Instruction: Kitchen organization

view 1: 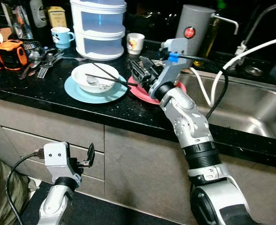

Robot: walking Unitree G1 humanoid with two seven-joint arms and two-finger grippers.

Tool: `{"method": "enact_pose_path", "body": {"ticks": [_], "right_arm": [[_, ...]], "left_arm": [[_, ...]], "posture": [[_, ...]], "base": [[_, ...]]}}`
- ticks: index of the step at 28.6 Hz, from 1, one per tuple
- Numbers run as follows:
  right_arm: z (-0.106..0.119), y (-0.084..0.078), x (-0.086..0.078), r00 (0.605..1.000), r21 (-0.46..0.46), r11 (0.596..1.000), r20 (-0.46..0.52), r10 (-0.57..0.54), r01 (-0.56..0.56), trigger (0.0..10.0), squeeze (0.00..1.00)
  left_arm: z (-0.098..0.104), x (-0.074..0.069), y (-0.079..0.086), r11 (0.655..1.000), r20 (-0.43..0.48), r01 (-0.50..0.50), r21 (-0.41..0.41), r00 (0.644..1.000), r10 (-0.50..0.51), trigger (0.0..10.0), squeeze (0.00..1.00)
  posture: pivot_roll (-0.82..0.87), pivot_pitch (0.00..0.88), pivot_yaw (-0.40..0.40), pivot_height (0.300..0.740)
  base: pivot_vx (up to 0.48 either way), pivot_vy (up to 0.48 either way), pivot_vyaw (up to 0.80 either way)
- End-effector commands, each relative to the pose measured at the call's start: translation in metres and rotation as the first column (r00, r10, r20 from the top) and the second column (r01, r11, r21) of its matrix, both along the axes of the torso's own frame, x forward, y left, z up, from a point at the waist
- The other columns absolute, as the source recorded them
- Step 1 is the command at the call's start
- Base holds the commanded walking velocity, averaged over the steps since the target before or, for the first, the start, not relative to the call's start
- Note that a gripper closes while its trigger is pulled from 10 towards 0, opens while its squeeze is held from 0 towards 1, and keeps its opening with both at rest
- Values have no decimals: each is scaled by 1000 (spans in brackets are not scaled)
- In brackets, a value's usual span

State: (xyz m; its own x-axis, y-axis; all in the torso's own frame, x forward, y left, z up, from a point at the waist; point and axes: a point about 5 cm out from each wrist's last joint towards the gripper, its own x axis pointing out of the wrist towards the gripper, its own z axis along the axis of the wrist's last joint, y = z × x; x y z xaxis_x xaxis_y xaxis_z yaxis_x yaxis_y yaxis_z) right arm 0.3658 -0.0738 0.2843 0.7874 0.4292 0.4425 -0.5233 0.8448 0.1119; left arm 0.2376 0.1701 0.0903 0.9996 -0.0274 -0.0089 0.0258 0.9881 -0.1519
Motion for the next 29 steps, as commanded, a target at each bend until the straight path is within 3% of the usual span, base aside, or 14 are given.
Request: {"method": "enact_pose_path", "body": {"ticks": [1, 9, 20, 25, 29], "right_arm": [[4, -8, 1, 1000, 70, 997, 4, -19, 19, 10000, 0], [7, -12, -1, 999, 237, 971, -20, 43, -37, 10000, 0], [13, -14, -3, 993, 352, 930, -6, 114, -105, 10000, 0], [20, -16, -6, 981, 456, 871, 23, 191, -180, 10000, 0], [29, -19, -13, 943, 553, 771, 96, 318, -317, 10000, 0]], "left_arm": [[-5, -1, 0, 1000, -20, -5, 8, 1000, 5, 10000, 0], [-6, 1, 0, 1000, -25, -6, 13, 1000, 7, 10000, 0], [-6, 2, 0, 1000, -22, 2, 25, 1000, -1, 10000, 0], [-5, 2, 0, 999, -20, 4, 33, 1000, -3, 10000, 0], [-5, 2, 0, 999, -20, 6, 37, 1000, -6, 10000, 0]], "posture": [[239, 0, -109, 740], [231, 0, -107, 740], [232, 0, -105, 740], [235, 0, -104, 740], [234, 0, -100, 740]], "base": [[0, 0, 0], [0, 0, 0], [132, 0, 0], [247, 0, 0], [247, 0, 0]]}}
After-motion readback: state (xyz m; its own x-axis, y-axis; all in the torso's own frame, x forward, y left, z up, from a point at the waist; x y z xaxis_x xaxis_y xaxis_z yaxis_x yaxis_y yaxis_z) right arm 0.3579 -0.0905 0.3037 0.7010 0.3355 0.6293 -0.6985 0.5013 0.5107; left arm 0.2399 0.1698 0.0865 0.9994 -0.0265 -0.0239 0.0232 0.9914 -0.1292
